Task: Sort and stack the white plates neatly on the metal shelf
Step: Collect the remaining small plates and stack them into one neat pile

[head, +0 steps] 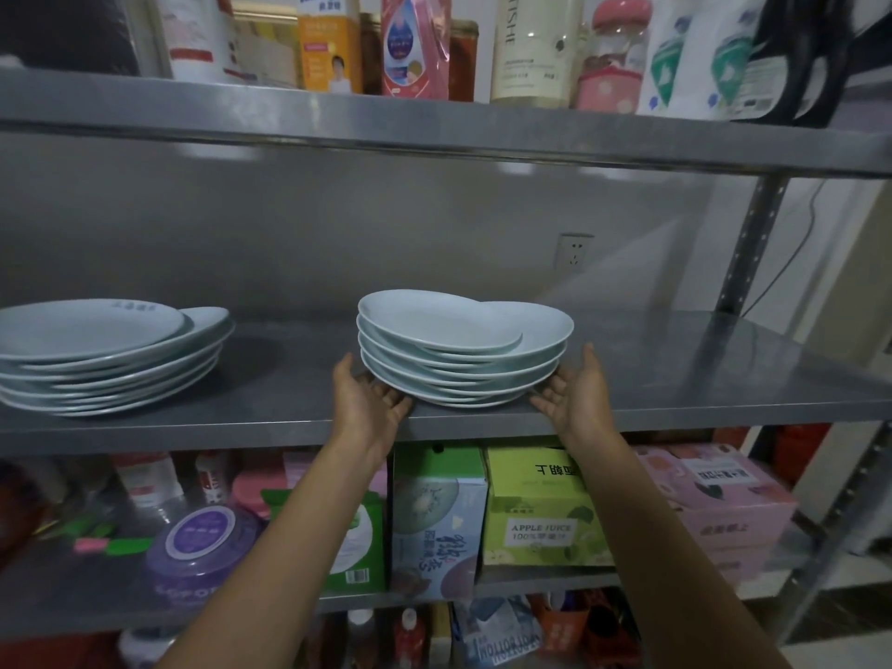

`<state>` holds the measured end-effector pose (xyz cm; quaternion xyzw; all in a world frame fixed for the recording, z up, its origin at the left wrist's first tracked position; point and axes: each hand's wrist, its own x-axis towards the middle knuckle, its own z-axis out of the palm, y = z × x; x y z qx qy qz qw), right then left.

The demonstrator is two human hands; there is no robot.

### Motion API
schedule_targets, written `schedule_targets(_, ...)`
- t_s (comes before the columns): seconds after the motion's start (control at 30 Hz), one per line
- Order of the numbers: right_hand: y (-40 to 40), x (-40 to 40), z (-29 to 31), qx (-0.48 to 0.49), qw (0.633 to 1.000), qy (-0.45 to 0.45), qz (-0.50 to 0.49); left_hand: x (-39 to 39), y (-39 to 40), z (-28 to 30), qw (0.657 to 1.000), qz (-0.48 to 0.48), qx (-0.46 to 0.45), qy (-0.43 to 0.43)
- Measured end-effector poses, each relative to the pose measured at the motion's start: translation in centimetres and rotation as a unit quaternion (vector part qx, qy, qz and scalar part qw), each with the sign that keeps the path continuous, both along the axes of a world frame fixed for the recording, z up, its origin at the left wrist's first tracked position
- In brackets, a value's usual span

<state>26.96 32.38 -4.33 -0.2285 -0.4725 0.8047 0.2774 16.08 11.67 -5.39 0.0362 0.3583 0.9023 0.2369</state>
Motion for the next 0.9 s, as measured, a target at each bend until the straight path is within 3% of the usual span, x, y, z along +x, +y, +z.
schedule_targets(0.23,-1.0,0.1,0.0,0.012,1.000,0.002,-0.018,0.1,-0.5,0.0,0.999,-0.015,-0.020,0.021)
schedule_targets(0.3,-1.8,0.3,0.1,0.044,0.994,-0.038,-0.092,0.3,-0.9,0.0,0.998,0.002,-0.051,0.037)
schedule_targets(0.37,-3.3,0.6,0.2,0.154,0.967,-0.074,-0.188,0.7,-1.5,0.2,0.990,0.054,-0.106,0.075)
schedule_targets(0.47,-5.9,0.5,0.7,0.350,0.913,-0.061,-0.200,1.4,-2.7,1.0,0.956,0.125,-0.207,0.167)
schedule_targets(0.57,-7.8,-0.3,1.8,0.457,0.860,-0.096,-0.207,1.3,-4.2,2.3,0.924,0.165,-0.226,0.259)
schedule_targets(0.63,-9.1,-0.8,2.5,0.504,0.826,-0.114,-0.226,1.4,-5.2,3.1,0.902,0.182,-0.243,0.307)
schedule_targets(0.77,-12.9,-2.6,3.2,0.555,0.795,-0.109,-0.220,1.3,-7.9,3.9,0.850,0.193,-0.296,0.391)
schedule_targets(0.9,-18.6,-6.3,3.5,0.594,0.788,-0.035,-0.159,0.5,-12.2,4.6,0.782,0.220,-0.331,0.480)
